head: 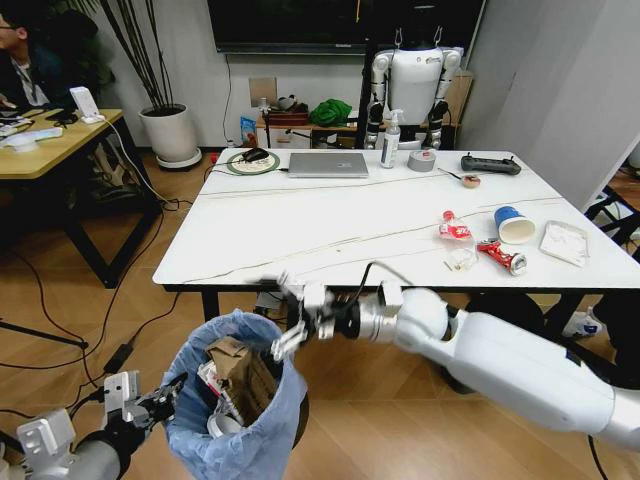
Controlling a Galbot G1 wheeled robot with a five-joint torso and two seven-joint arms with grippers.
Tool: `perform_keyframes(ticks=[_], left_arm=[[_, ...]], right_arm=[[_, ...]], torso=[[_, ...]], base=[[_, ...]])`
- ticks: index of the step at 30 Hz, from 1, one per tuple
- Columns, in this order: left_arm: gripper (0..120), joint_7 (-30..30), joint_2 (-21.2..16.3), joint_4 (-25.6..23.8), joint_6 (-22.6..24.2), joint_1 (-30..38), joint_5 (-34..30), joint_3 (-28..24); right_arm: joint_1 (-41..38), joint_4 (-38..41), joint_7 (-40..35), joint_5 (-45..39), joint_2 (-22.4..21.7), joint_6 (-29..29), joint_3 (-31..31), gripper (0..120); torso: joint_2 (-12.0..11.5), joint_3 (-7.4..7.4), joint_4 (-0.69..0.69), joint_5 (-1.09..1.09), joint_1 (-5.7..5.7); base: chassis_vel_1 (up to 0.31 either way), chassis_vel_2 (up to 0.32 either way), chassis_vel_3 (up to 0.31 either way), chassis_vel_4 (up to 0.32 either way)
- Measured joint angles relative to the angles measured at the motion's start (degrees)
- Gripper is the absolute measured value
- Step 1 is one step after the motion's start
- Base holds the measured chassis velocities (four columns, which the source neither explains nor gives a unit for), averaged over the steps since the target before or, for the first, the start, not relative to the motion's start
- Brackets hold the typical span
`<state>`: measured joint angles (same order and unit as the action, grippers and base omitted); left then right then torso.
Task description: Pick up the trash bin and place the trash from the table into it.
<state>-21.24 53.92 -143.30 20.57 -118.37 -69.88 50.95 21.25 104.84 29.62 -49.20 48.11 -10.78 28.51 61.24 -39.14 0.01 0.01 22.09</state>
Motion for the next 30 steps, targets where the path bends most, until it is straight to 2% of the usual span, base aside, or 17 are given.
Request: perform_keyframes(ticks=[1, 6, 7, 12, 14, 17, 20, 27, 30], left_arm=[[0, 0.0, 0.0, 0.0, 0.0, 0.0, 0.0, 0.0], [0, 1.06, 1.04, 0.68, 0.02, 2.19, 1.49, -1.54], [0, 1.06, 1.04, 0.68, 0.02, 2.19, 1.49, -1.54], [0, 2.2, 2.2, 1.8, -0.01, 4.01, 3.75, -3.34], [0, 2.29, 2.26, 1.86, -0.01, 4.13, 3.92, -3.44], [0, 2.69, 2.32, 1.92, -0.04, 4.94, 4.35, -3.67], [0, 2.72, 2.27, 1.92, -0.06, 5.52, 4.33, -3.6], [0, 2.76, 2.36, 1.89, -0.06, 5.51, 4.46, -3.6], [0, 2.82, 2.45, 1.95, -0.07, 5.51, 4.69, -3.7]], right_arm=[[0.0, 0.0, 0.0, 0.0, 0.0, 0.0, 0.0, 100], [3.76, -1.14, -8.79, -0.03, -3.78, 3.89, -9.11, 100], [3.76, -1.14, -8.79, -0.03, -3.78, 3.89, -9.11, 100], [8.24, -2.93, -21.05, 0.0, -7.72, 10.43, -18.51, 100], [8.54, -3.1, -22.56, 0.03, -8.07, 11.15, -19.32, 100], [9.58, -4.67, -30.68, 1.61, -9.87, 15.8, -23.21, 100], [9.9, -6.68, -34.51, 6.18, -11.23, 18.44, -24.38, 100], [9.07, -11.23, -33.63, 16.5, -10.77, 22.39, -23.57, 100], [8.16, -12.35, -33.44, 18.09, -10.05, 23.57, -22.48, 100]], torso=[[0.0, 0.0, 0.0, 0.0, 0.0], [0.0, -0.01, -0.02, -0.03, 0.0], [0.0, -0.01, -0.02, -0.03, 0.0], [0.0, -0.01, -0.02, -0.03, 0.0], [0.0, -0.01, -0.02, -0.02, 0.0], [0.0, -0.01, -0.02, -0.03, 0.0], [0.0, 0.0, -0.02, -0.02, 0.0], [0.0, 0.0, -0.02, -0.02, 0.0], [0.0, 0.0, -0.02, -0.03, 0.0]], base=[[0.0, 0.0, 0.0, 0.0], [0.0, 0.0, 0.0, 0.0], [0.0, 0.0, 0.0, 0.0], [0.0, 0.0, 0.0, 0.0], [0.0, 0.0, 0.0, 0.0], [0.0, 0.0, 0.0, 0.0], [0.0, 0.0, 0.0, 0.0], [0.0, 0.0, 0.0, 0.0], [0.0, 0.0, 0.0, 0.0]])
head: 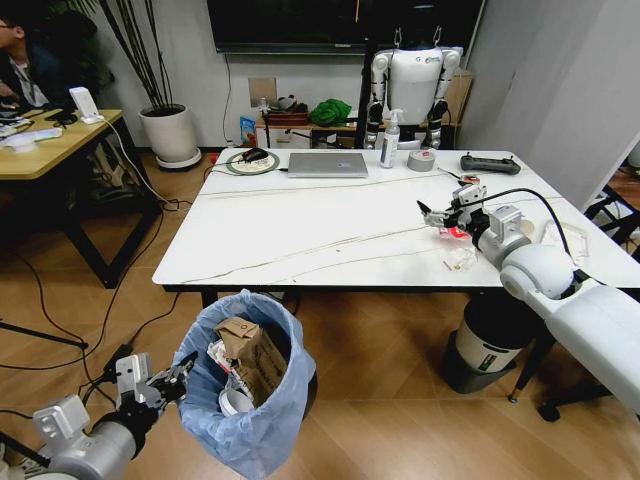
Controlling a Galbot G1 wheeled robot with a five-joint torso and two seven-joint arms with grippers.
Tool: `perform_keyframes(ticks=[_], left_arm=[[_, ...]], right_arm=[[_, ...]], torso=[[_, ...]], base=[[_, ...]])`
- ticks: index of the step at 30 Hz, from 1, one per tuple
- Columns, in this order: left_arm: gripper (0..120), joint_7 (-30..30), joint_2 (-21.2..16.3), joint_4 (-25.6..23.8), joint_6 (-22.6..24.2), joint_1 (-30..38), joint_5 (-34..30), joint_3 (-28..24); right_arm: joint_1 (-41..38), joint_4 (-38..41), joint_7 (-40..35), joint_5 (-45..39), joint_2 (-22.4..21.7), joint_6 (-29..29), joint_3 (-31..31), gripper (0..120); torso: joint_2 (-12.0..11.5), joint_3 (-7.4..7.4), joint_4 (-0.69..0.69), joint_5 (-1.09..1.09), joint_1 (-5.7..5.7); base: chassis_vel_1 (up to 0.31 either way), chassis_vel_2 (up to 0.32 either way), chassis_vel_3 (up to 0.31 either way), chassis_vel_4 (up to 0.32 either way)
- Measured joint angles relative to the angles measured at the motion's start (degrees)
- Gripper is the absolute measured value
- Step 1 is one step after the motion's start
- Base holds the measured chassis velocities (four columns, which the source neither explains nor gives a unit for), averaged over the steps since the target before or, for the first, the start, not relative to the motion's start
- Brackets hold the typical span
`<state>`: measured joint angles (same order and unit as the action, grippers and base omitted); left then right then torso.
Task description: Pick up the trash bin and place the trash from the table into it.
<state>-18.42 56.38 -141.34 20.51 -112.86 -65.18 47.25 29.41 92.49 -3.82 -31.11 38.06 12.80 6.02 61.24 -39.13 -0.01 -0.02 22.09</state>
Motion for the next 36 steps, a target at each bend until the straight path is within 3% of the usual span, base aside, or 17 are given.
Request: perform_keyframes(ticks=[14, 36], left_arm=[[0, 0.11, 1.09, 0.56, -0.02, 0.13, 0.91, -0.52], [0, 0.09, 0.55, 0.69, -0.04, 0.2, 0.71, -0.31]], right_arm=[[-6.99, -6.37, -6.61, 3.93, 3.28, 12.06, 10.67, 100], [-7.72, -11.43, -13.44, 5.02, 5.14, 19.23, 12.04, 100]], torso=[[0.0, 0.0, 0.01, 0.02, 0.0], [0.0, 0.0, 0.01, 0.02, 0.0]], base=[[0.0, 0.0, 0.0, 0.0], [0.0, 0.0, 0.0, 0.0]])
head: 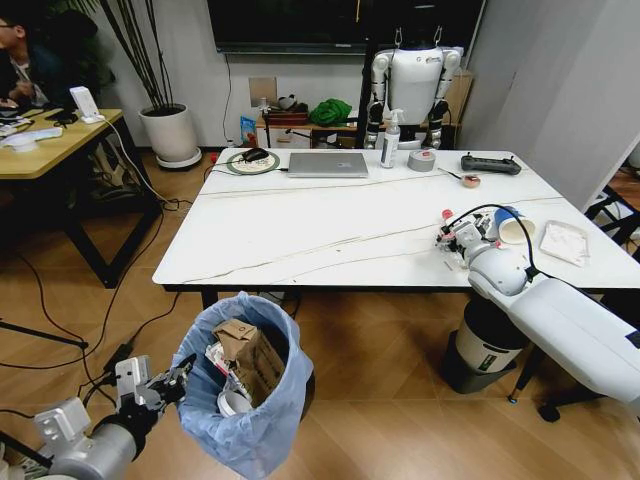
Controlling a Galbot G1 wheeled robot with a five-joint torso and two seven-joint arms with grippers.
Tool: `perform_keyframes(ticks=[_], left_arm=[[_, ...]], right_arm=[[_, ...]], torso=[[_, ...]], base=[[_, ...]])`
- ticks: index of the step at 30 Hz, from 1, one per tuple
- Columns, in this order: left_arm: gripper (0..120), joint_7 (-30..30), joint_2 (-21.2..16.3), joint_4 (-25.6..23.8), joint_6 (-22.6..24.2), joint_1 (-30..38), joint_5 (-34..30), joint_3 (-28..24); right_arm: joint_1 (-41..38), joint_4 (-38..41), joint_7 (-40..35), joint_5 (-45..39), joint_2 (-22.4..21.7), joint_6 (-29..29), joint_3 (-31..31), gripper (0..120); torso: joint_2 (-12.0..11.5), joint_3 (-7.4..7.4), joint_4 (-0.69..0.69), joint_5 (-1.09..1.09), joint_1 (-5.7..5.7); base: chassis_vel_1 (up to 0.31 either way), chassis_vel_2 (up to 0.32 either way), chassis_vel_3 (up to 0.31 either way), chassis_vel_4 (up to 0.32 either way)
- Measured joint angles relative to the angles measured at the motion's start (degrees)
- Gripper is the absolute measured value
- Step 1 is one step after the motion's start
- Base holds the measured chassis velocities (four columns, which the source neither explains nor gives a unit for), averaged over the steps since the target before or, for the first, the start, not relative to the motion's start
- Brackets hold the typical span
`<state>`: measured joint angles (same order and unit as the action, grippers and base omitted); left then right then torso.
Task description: Pick up the trash bin and place the trash from the table into it.
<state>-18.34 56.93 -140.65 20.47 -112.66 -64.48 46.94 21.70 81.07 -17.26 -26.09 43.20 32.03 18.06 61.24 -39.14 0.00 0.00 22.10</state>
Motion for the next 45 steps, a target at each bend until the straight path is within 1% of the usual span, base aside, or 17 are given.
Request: perform_keyframes(ticks=[5, 10, 18, 20, 22, 25, 26, 29, 30, 31, 37, 38, 39, 40, 43, 44, 45], left_arm=[[0, -0.05, -0.29, 0.13, -0.01, 0.29, -0.23, -0.01], [0, -0.1, -0.52, 0.19, -0.02, 0.51, -0.5, -0.04], [0, -0.12, -0.55, 0.21, -0.02, 0.48, -0.64, 0.02], [0, -0.12, -0.54, 0.21, -0.02, 0.37, -0.64, 0.06], [0, -0.12, -0.52, 0.21, -0.04, 0.3, -0.64, 0.06], [0, -0.12, -0.53, 0.21, -0.05, 0.32, -0.66, 0.06], [0, -0.12, -0.62, 0.21, -0.05, 0.39, -0.75, 0.1], [0, -0.12, -0.72, 0.23, -0.08, 0.47, -0.87, 0.13], [0, -0.12, -0.72, 0.23, -0.08, 0.47, -0.87, 0.13], [0, -0.12, -0.72, 0.24, -0.08, 0.47, -0.88, 0.13], [0, -0.12, -0.9, 0.24, -0.1, 0.46, -1.08, 0.34], [0, -0.12, -0.9, 0.24, -0.1, 0.46, -1.08, 0.34], [0, -0.12, -0.9, 0.24, -0.1, 0.45, -1.09, 0.36], [0, -0.12, -0.87, 0.24, -0.11, 0.45, -1.09, 0.37], [0, -0.12, -0.71, 0.28, -0.11, 0.44, -1.04, 0.34], [0, -0.12, -0.69, 0.33, -0.12, 0.45, -1.0, 0.31], [0, -0.12, -0.69, 0.33, -0.12, 0.45, -1.0, 0.31]], right_arm=[[0.54, 0.97, -0.87, -0.45, -0.84, 1.2, 0.01, 100], [1.33, 1.51, -1.55, -0.59, -1.36, 1.14, 0.19, 100], [0.55, 0.34, -2.16, -0.39, -0.66, 0.18, 1.11, 100], [0.16, 0.04, -1.87, -0.4, -0.5, 0.11, 1.2, 92], [-0.1, -0.31, -1.51, -0.4, -0.38, 0.01, 1.22, 82], [-0.1, -0.45, -1.43, -0.4, -0.37, -0.06, 1.23, 79], [-0.08, -0.5, -1.38, -0.4, -0.38, -0.1, 1.23, 69], [0.08, -0.58, -1.33, -0.4, -0.41, -0.05, 1.23, 56], [0.08, -0.58, -1.33, -0.4, -0.41, -0.05, 1.23, 56], [0.1, -0.62, -1.3, -0.4, -0.4, -0.02, 1.23, 53], [0.11, -0.75, -1.05, -0.44, -0.37, 0.23, 1.27, 29], [0.11, -0.75, -1.05, -0.44, -0.37, 0.23, 1.27, 29], [0.1, -0.74, -1.0, -0.48, -0.37, 0.34, 1.3, 23], [0.1, -0.73, -0.97, -0.49, -0.37, 0.39, 1.3, 22], [0.29, -0.52, -0.93, -0.47, -0.44, 0.49, 1.31, 7], [0.37, -0.38, -0.94, -0.46, -0.51, 0.48, 1.29, 4], [0.37, -0.38, -0.94, -0.46, -0.51, 0.48, 1.29, 4]], torso=[[0.0, 0.0, 0.0, 0.01, 0.0], [0.0, 0.0, 0.0, 0.0, 0.0], [0.0, 0.0, 0.01, 0.0, 0.0], [0.0, 0.0, 0.0, 0.0, 0.0], [0.0, 0.0, 0.0, 0.01, 0.0], [0.0, 0.0, 0.01, 0.0, 0.0], [0.0, 0.0, 0.0, 0.0, 0.0], [0.0, 0.0, 0.0, 0.0, 0.0], [0.0, 0.0, 0.0, 0.0, 0.0], [0.0, 0.0, 0.0, 0.0, 0.0], [0.0, 0.0, 0.0, 0.0, 0.0], [0.0, 0.0, 0.0, 0.0, 0.0], [0.0, 0.0, 0.0, 0.0, 0.0], [0.0, 0.0, 0.0, 0.0, 0.0], [0.0, 0.0, 0.0, 0.01, 0.0], [0.0, 0.01, 0.0, 0.03, 0.0], [0.0, 0.01, 0.0, 0.03, 0.0]], base=[[0.0, 0.0, 0.0, 0.0], [0.0, 0.0, 0.0, 0.0], [0.0, 0.0, 0.0, 0.0], [0.0, 0.0, 0.0, 0.0], [0.0, 0.0, 0.0, 0.0], [0.0, 0.0, 0.0, 0.0], [0.0, 0.0, 0.0, 0.0], [0.0, 0.0, 0.0, 0.0], [0.0, 0.0, 0.0, 0.0], [0.0, 0.0, 0.0, 0.0], [0.0, 0.0, 0.0, 0.0], [0.0, 0.0, 0.0, 0.0], [0.0, 0.0, 0.0, 0.0], [0.0, 0.0, 0.0, 0.0], [0.0, 0.0, 0.0, 0.0], [0.0, 0.0, 0.0, 0.0], [0.0, 0.0, 0.0, 0.0]])
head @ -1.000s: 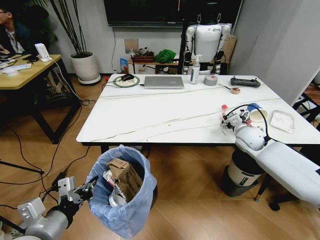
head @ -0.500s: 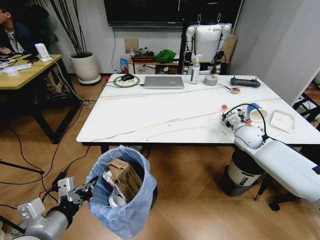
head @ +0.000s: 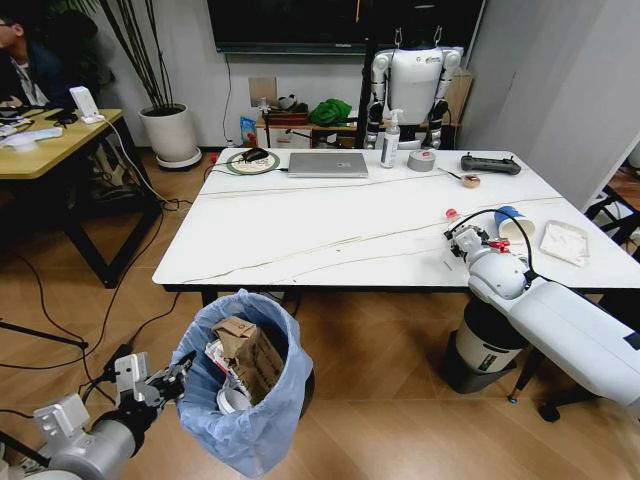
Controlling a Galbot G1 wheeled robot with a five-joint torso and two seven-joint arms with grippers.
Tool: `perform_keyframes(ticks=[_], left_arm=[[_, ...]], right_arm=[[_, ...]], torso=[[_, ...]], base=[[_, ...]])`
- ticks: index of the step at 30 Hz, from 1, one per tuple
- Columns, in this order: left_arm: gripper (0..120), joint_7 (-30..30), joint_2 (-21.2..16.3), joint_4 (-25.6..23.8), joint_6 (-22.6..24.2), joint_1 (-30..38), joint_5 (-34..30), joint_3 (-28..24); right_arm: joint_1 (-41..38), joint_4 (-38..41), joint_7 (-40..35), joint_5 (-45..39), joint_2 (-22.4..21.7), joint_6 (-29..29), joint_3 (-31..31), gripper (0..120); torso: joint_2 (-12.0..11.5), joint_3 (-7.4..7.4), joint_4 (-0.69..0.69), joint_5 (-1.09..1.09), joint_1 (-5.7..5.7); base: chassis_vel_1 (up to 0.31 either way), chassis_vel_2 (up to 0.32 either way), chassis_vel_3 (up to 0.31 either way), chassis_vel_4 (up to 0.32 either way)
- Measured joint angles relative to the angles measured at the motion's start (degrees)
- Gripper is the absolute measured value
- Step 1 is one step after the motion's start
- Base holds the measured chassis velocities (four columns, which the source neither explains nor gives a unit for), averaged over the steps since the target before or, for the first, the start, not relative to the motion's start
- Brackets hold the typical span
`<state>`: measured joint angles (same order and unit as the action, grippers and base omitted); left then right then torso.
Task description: Pick up the trash bin and place the trash from the table into it.
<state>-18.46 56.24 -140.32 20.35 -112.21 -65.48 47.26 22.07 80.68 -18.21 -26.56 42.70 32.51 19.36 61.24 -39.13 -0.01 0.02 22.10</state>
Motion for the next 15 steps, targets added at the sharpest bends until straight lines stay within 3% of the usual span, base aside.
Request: perform_keyframes(ticks=[8, 15], left_arm=[[0, 0.0, 0.03, 0.09, 0.0, 0.04, 0.09, -0.1], [0, 0.02, -0.13, 0.16, 0.0, 0.01, -0.02, -0.11]], right_arm=[[0.21, 1.58, 0.11, -1.26, -0.24, -0.41, 0.03, 0], [0.02, 4.88, 4.2, -5.82, -0.38, -5.46, -1.03, 0]], torso=[[0.0, 0.0, -0.01, -0.02, 0.0], [0.0, -0.01, 0.01, -0.04, 0.0]], base=[[0.0, 0.0, 0.0, 0.0], [0.0, 0.0, 0.0, 0.0]])
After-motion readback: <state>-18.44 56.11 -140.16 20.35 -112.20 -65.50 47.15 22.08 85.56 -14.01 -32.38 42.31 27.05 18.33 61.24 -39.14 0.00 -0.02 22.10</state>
